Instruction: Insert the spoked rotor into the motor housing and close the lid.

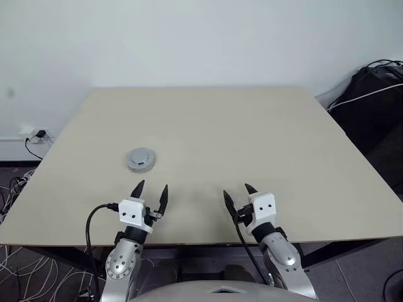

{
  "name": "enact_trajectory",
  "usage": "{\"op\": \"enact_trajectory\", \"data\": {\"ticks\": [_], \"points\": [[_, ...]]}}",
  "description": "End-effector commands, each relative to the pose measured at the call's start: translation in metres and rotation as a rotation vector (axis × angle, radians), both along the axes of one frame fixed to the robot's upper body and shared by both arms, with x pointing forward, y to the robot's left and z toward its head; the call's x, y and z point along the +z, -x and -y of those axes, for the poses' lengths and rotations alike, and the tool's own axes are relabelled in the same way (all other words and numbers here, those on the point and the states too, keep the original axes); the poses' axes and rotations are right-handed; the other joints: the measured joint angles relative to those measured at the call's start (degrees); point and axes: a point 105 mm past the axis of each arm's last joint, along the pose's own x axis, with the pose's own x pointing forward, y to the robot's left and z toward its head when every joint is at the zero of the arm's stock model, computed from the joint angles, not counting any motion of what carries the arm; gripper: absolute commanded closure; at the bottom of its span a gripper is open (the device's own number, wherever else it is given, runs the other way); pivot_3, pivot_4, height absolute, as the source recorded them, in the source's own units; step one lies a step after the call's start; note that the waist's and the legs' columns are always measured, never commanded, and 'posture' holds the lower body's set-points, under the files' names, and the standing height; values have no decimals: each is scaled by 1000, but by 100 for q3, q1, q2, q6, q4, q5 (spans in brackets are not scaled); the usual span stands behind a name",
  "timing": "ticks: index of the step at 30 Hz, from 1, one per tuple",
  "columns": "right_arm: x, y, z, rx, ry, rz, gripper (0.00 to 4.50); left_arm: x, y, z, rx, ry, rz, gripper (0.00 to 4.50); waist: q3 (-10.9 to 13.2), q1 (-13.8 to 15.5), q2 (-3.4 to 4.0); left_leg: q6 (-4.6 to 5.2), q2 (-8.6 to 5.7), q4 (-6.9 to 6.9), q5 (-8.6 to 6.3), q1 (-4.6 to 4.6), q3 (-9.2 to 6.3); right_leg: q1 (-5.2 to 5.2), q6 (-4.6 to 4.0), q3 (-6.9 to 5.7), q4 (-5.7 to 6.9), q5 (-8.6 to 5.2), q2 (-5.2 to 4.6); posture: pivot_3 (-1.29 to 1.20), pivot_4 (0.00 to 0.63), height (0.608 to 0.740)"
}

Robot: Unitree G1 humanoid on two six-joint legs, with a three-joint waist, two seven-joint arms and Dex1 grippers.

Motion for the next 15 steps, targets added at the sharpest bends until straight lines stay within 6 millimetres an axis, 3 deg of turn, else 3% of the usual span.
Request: {"op": "enact_trajectory", "data": {"ticks": [1, 8, 9, 15], "points": [[16, -5, 2, -14, -14, 55, 1928, 4, -2, -1, 14, 4, 12, 1980, 0, 0, 0, 0, 0, 0, 0, 0, 0, 0, 0, 0, 0, 0, 0, 0, 0, 740], [14, -5, 2, -20, -21, 45, 4283, 2, -2, -1, 16, 10, 1, 4343, 0, 0, 0, 0, 0, 0, 0, 0, 0, 0, 0, -1, 0, 0, 1, 0, 0, 740], [14, -4, 2, -20, -22, 44, 4482, 2, -1, -1, 15, 12, 0, 4498, 0, 0, 0, 0, 0, 0, 0, 0, 0, 0, 0, 0, 0, 0, 1, 0, 0, 740], [13, -4, 1, -22, -27, 37, 4482, 3, -1, -2, 21, 14, -1, 4498, 0, -1, 0, 0, 0, 0, 0, 0, 0, 0, 0, -1, 0, 0, 0, 0, 0, 740]]}}
